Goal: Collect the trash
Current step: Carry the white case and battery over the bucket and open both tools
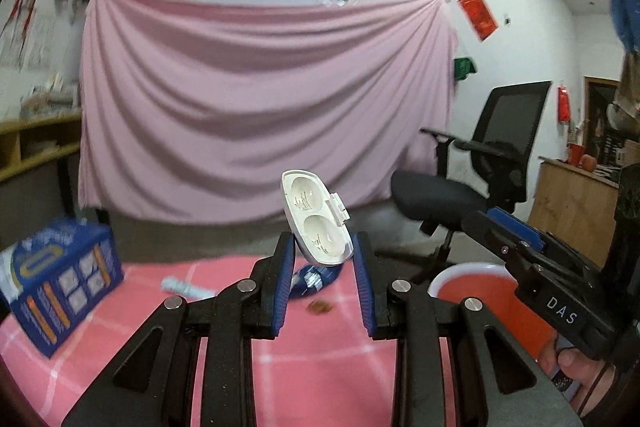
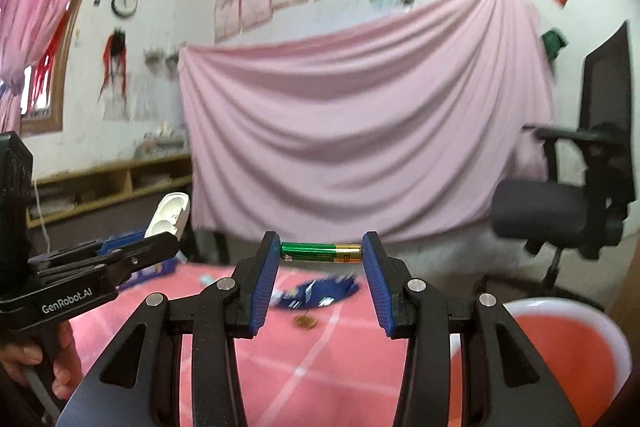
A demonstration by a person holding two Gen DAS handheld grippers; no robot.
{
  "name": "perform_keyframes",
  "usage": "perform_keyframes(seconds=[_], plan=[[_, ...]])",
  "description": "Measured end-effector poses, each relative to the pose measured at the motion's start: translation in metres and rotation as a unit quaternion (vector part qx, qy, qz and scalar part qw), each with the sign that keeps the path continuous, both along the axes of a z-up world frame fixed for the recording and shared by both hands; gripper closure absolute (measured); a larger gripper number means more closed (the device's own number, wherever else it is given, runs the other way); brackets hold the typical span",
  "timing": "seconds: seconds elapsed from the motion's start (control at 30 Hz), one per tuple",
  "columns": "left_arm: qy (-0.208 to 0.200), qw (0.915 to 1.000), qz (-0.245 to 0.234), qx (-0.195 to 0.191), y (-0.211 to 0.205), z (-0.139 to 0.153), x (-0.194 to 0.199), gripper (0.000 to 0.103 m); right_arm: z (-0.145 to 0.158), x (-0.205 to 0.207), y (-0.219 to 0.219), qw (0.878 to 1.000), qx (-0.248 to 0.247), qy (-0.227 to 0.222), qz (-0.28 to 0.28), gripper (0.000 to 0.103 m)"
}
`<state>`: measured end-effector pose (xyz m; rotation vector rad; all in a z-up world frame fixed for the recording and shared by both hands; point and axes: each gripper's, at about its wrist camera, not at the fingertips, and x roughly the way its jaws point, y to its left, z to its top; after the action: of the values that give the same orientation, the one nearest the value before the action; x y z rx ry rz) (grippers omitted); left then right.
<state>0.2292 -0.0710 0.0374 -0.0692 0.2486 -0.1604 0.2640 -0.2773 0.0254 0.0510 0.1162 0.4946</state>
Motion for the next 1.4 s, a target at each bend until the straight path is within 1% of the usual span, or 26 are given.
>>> perform_keyframes(seconds=[0.13,0.23,0.43,0.57,0.67,0.87,0.97,1.13,1.4], plan=[[-0.031,0.9987,-0.030,0.027,-0.034,0.016,-0.004,0.078,0.007,-0.011,-0.027,0.999,0.010,-0.032,-0.033,0.063],[-0.046,0.9965,-0.055,0.043,-0.059,0.022,-0.005,0.078,0.009,-0.016,-0.046,0.997,0.017,-0.041,-0.058,0.063],[-0.056,0.9906,-0.108,0.063,-0.114,0.023,0.000,0.078,0.009,-0.018,-0.090,0.993,0.038,-0.031,-0.105,0.063],[-0.049,0.9867,-0.138,0.071,-0.145,0.021,0.006,0.078,0.004,-0.015,-0.114,0.990,0.049,-0.008,-0.135,0.063],[-0.039,0.9842,-0.154,0.078,-0.167,0.016,0.011,0.078,0.000,-0.010,-0.132,0.986,0.062,0.012,-0.152,0.063],[-0.012,0.9808,-0.180,0.074,-0.196,0.004,0.026,0.078,-0.006,-0.006,-0.155,0.981,0.069,0.041,-0.175,0.063],[0.006,0.9794,-0.187,0.075,-0.200,-0.004,0.027,0.078,-0.011,-0.002,-0.164,0.979,0.070,0.066,-0.182,0.063],[0.061,0.9762,-0.198,0.062,-0.210,-0.019,0.046,0.078,-0.019,0.007,-0.174,0.974,0.074,0.107,-0.186,0.062],[0.111,0.9727,-0.201,0.031,-0.213,-0.025,0.064,0.078,-0.028,0.014,-0.178,0.970,0.069,0.142,-0.184,0.062]])
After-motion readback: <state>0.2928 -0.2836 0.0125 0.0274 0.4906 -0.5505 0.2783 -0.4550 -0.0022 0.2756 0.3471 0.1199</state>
